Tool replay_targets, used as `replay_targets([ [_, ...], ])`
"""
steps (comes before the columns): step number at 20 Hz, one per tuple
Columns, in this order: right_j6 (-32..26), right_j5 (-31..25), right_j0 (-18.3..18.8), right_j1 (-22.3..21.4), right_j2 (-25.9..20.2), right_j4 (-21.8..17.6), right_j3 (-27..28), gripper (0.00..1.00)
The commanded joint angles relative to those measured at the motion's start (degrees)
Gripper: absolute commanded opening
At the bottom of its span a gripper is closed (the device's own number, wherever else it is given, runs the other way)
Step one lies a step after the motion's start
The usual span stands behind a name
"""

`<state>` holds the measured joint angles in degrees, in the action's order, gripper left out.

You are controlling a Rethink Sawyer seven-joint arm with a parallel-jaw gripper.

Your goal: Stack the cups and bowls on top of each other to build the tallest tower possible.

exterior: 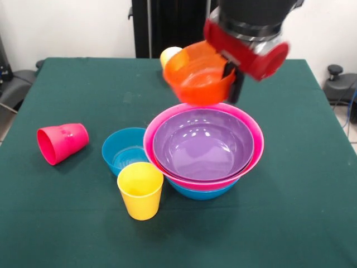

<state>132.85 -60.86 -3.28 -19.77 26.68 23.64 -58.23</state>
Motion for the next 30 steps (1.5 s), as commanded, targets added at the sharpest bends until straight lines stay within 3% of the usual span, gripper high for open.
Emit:
replay_targets([
  [1, -10.1, 5.9, 1.7, 5.0, -10.4, -6.1, 2.4, 0.0],
  [19, -8.0, 3.7, 2.7, 6.4, -12.0, -10.0, 7.2, 0.0],
  [20, -8.2, 3.3, 3.0, 6.5, -12.3, -10.3, 7.7, 1.0],
  [30, -6.6, 5.1, 2.2, 6.1, -11.7, -11.2, 7.2, 1.0],
])
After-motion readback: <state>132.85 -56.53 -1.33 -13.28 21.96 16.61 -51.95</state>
